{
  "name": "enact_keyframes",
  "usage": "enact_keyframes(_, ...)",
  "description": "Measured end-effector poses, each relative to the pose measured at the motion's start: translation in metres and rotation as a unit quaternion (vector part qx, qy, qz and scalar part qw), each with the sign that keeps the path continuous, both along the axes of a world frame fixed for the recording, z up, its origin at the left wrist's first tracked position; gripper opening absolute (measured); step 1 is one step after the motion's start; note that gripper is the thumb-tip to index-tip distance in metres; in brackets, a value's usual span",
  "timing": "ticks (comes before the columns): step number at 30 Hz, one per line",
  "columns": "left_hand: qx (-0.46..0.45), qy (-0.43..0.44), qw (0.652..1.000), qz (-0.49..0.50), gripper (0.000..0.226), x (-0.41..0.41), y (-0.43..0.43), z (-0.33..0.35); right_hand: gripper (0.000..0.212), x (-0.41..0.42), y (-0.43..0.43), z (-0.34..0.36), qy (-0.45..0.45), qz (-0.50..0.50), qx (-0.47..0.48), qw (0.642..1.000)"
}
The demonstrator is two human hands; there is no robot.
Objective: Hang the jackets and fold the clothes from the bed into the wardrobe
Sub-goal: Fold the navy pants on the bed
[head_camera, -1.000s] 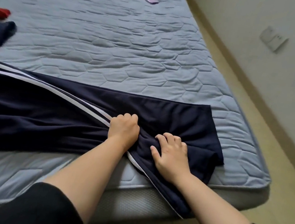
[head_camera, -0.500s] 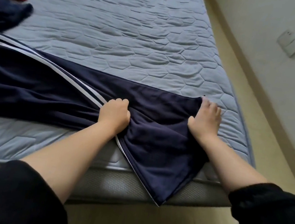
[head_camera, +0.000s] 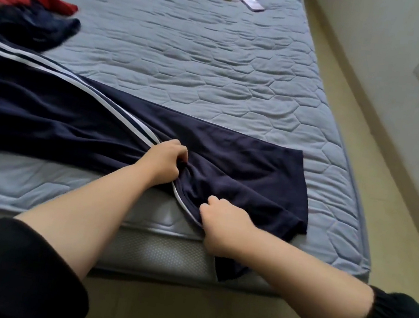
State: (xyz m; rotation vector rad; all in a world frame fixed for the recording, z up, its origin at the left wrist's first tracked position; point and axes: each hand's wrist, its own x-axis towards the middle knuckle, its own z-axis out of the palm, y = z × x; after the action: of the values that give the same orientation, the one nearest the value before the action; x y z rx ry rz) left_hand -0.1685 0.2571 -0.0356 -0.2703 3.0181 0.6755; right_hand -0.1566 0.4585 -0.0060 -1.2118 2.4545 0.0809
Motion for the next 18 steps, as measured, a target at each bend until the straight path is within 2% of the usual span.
enact_keyframes(2,-0.008,0.043,0.999,0.028,0.029,-0.002,-0.005,0.006,0.007,-0.034,0.004,0.016,-0.027,-0.050,-0.022,0.998)
enact_keyframes(3,-0.009,0.096,0.993,0.074,0.029,-0.005,-0.007,0.010,0.004,-0.058,0.009,0.023,-0.019,-0.090,-0.047,0.995)
enact_keyframes(5,0.023,0.216,0.957,0.190,0.037,-0.014,-0.006,0.021,0.006,-0.109,0.023,0.035,0.017,-0.212,-0.143,0.967)
enact_keyframes(7,0.038,0.274,0.931,0.238,0.054,-0.023,0.004,0.028,0.023,-0.151,0.043,0.033,0.057,-0.333,-0.229,0.913)
enact_keyframes(8,0.031,0.272,0.933,0.233,0.061,-0.026,0.012,0.027,0.028,-0.165,0.054,0.028,0.059,-0.378,-0.235,0.893)
enact_keyframes(10,-0.002,0.213,0.961,0.174,0.067,-0.030,0.028,0.017,0.024,-0.177,0.071,0.012,0.013,-0.434,-0.201,0.878)
enact_keyframes(12,-0.078,0.089,0.990,0.079,0.068,-0.029,0.046,-0.006,0.038,-0.175,0.080,-0.005,-0.040,-0.457,-0.173,0.871)
enact_keyframes(14,-0.132,0.002,0.991,0.030,0.068,-0.025,0.057,-0.031,0.044,-0.171,0.084,-0.016,-0.062,-0.473,-0.191,0.858)
enact_keyframes(16,-0.142,0.010,0.989,0.031,0.069,-0.017,0.063,-0.042,0.042,-0.169,0.085,-0.021,-0.071,-0.492,-0.217,0.840)
enact_keyframes(18,-0.118,0.118,0.986,0.017,0.068,-0.009,0.067,-0.044,0.044,-0.167,0.085,-0.025,-0.084,-0.509,-0.233,0.824)
